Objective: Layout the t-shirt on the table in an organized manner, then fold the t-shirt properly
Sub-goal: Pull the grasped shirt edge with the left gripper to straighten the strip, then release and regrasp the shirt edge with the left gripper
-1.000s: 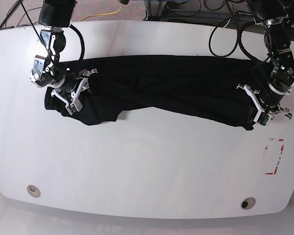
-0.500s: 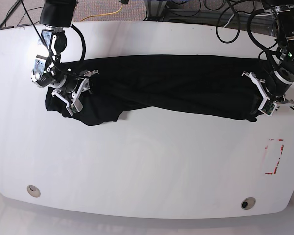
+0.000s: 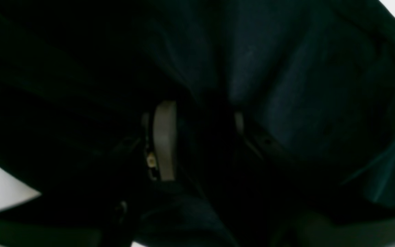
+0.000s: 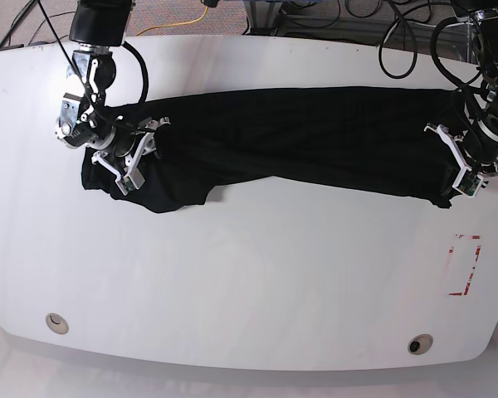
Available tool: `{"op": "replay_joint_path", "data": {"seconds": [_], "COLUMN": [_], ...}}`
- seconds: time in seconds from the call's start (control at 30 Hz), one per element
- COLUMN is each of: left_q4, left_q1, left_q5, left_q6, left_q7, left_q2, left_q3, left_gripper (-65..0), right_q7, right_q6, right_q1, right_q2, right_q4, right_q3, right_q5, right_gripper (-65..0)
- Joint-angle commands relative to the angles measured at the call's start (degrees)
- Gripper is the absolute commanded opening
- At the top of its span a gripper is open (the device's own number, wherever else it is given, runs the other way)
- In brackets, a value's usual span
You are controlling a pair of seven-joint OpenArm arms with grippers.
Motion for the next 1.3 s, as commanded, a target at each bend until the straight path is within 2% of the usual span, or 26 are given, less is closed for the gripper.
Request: {"op": "replay_joint_path", "data": {"seconds": [0.0, 0.1, 0.33, 0.4, 0.47, 0.7, 0.87, 1.0, 1.27], "left_q4": [0.99, 0.9, 0.9, 0.9, 0.9, 0.64, -3.49, -11.58, -30.74], "left_q1": [-0.51, -0.51, -0.51, -0.51, -0.77, -2.88, -5.69, -10.62, -20.2], "left_q5": [-0.46, -0.46, -0.81, -0.81, -0.81, -0.72, -0.72, -0.63, -0.63], "left_q6": [0.58, 0.58, 0.58, 0.58, 0.58, 0.58, 0.58, 0.58, 0.58], "left_q7": [-1.28, -1.28, -1.2, -0.14, 1.53, 2.67, 2.67, 2.67, 2.67], "left_q2": [-0.97, -0.97, -0.97, -0.97, -0.88, -0.7, -0.53, 0.97, 1.32], "left_q3": [-0.55, -0.37, -0.37, -0.37, -0.37, -0.29, -0.2, 0.24, 0.68], "left_gripper": [-64.3, -59.2, -35.4, -30.4, -28.1, -28.9, -28.7, -28.7, -28.7], "right_q7": [-1.23, -1.23, -1.23, -1.23, -1.23, -1.23, -1.23, -1.23, -1.23], "right_q6": [-0.1, -0.1, -0.1, -0.1, -0.1, -0.1, -0.1, -0.1, -0.1], "right_q1": [0.31, 0.31, 0.31, 0.31, 0.31, 0.31, 0.4, 0.4, 0.4], "right_q2": [0.32, 0.32, 0.32, 0.32, 0.32, 0.32, 0.32, 0.23, 0.23], "right_q4": [0.21, 0.21, 0.21, 0.21, 0.21, 0.21, 0.21, 0.21, 0.21], "right_q3": [-0.03, -0.03, -0.03, -0.03, -0.03, -0.03, -0.03, -0.03, -0.03], "right_q5": [-1.15, -1.15, -1.15, -1.15, -1.15, -1.15, -1.15, -1.15, -1.15], "right_gripper": [-45.7, -45.7, -45.7, -45.7, -45.7, -45.7, -45.7, -45.7, -45.7]}}
